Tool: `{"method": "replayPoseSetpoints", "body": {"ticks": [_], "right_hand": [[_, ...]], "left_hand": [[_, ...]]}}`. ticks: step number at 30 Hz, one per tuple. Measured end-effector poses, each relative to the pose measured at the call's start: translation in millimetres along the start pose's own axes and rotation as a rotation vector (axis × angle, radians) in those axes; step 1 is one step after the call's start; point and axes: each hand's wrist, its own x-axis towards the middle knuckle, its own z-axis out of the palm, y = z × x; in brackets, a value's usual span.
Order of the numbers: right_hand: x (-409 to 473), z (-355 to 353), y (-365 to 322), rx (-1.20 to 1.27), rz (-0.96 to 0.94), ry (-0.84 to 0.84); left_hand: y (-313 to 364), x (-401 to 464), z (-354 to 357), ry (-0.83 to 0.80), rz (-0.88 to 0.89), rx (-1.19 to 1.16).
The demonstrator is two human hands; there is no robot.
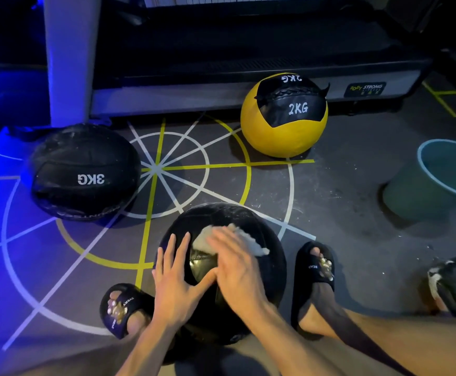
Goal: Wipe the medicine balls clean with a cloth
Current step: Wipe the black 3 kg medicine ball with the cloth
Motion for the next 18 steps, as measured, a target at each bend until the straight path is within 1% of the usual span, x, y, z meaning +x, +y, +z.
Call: {"method": "replayPoseSetpoints", "body": {"ticks": [1, 2, 3, 4, 5, 7, 8, 9, 10, 11, 13, 14, 15, 16, 17, 18], "right_hand": [[-2.9, -4.6, 3.0, -0.034, -0.127, -0.05], [-1.4, -12.3, 13.2, -0.05, -0.205, -0.062], [2.1, -20.8, 25.1, -0.046, -0.225, -0.05], [6.4, -29.0, 37.3, -0.033, -0.172, -0.007], [11.3, -37.0, 47.9, 0.001, -0.027, 0.029], [23.8, -44.6, 61.4, 0.049, 0.383, 0.077], [28.2, -42.6, 61.9, 0.052, 0.51, 0.089], [31.1, -38.8, 56.7, 0.046, 0.528, 0.096], [31.1, -34.0, 47.5, 0.044, 0.453, 0.1], [26.7, -30.1, 35.7, 0.045, 0.312, 0.072], [4.3, -27.3, 24.7, 0.047, -0.019, -0.067], [-6.3, -30.8, 29.5, 0.042, -0.141, -0.14], [-12.6, -36.3, 42.1, 0.028, -0.208, -0.179], [-16.1, -42.0, 59.2, 0.026, -0.186, -0.176], [-17.8, -47.2, 74.9, 0.044, -0.048, -0.135], [-17.9, -51.4, 85.8, 0.083, 0.16, -0.071]], "left_hand": [[-2.2, -1.8, 0.5, 0.007, 0.004, -0.011], [-4.1, -3.4, 0.2, 0.012, -0.004, -0.033], [-5.2, -4.8, -0.3, 0.013, -0.015, -0.053], [-5.9, -4.9, -1.0, 0.012, -0.02, -0.062], [-5.0, -5.4, -1.1, 0.011, -0.024, -0.06], [-1.2, -4.3, 1.9, 0.018, -0.029, -0.055], [1.6, -3.5, 4.1, 0.022, -0.031, -0.053], [4.2, -2.2, 4.7, 0.026, -0.032, -0.049], [4.1, 0.4, 4.5, 0.03, -0.036, -0.047], [2.0, 3.6, 3.1, 0.028, -0.042, -0.045], [-5.8, 11.9, -3.5, 0.012, -0.052, -0.05], [-9.4, 16.9, -7.7, 0.001, -0.057, -0.06], [-11.8, 21.3, -11.8, -0.013, -0.066, -0.077], [-12.6, 25.4, -14.2, -0.028, -0.08, -0.096], [-12.1, 29.6, -16.1, -0.04, -0.094, -0.109], [-11.6, 33.7, -17.5, -0.046, -0.107, -0.113]]}}
